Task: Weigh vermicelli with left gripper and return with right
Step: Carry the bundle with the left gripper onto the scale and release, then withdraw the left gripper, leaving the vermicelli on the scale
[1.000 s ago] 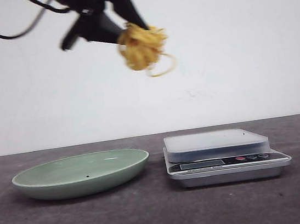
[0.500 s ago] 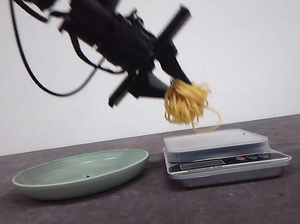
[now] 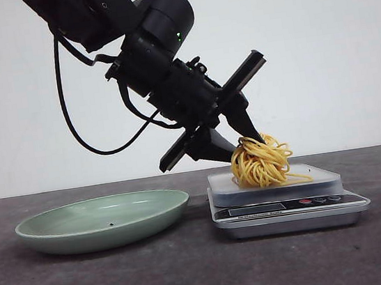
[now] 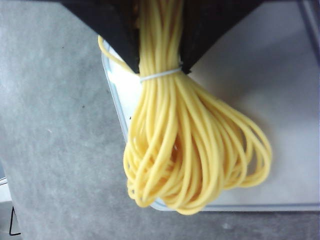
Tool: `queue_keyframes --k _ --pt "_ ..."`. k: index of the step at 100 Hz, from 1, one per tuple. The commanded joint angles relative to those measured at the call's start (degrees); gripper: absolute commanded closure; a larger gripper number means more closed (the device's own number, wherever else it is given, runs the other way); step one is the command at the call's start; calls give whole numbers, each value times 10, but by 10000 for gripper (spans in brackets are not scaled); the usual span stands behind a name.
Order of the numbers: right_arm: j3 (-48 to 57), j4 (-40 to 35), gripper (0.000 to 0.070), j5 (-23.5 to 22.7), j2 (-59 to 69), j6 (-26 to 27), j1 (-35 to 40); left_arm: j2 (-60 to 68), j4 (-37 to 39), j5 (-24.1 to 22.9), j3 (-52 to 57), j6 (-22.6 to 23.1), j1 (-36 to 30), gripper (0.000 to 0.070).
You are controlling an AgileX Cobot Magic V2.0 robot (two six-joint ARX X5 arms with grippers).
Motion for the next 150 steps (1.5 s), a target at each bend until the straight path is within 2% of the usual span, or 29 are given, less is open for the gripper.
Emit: queue_keyframes --k 1,8,13,28,35,50,66,73,81,88,95,106,116,132,144,150 --pt "11 4 145 -2 2 -8 0 13 5 14 13 10 -6 489" --pt "10 4 145 -2 2 -9 0 13 14 34 16 9 -3 381" --pt "11 4 145 -2 2 -9 0 13 16 49 21 9 -1 345" --pt "10 3 145 -2 2 -11 0 7 7 81 59 18 3 346" --pt "11 1 145 -2 2 -18 0 -10 -17 69 85 37 7 346" --pt "10 -3 145 -2 2 -24 0 -84 -97 7 134 125 22 348" --pt "11 -3 145 -2 2 -25 0 -216 -190 -99 148 223 37 351" --pt "11 -7 145 -2 2 -37 0 -283 -213 -167 148 251 40 351" --pt "10 -8 145 -2 2 -40 0 -358 -233 -223 148 284 40 351" --pt "10 -7 145 -2 2 -38 0 -423 -257 -259 148 299 40 351" --pt "11 -7 145 -2 2 -35 0 -485 -290 -273 148 309 40 351" --pt "10 -11 145 -13 2 -35 0 -570 -368 -276 148 311 40 352" --pt "11 -11 145 -31 2 -35 0 -637 -461 -300 148 306 40 358" --pt "11 -11 146 -41 2 -36 0 -729 -614 -319 144 250 40 360" --pt "11 -11 146 -49 2 -36 2 -794 -670 -336 119 222 40 368" --pt "11 -10 145 -47 2 -36 7 -828 -679 -350 92 210 40 407"
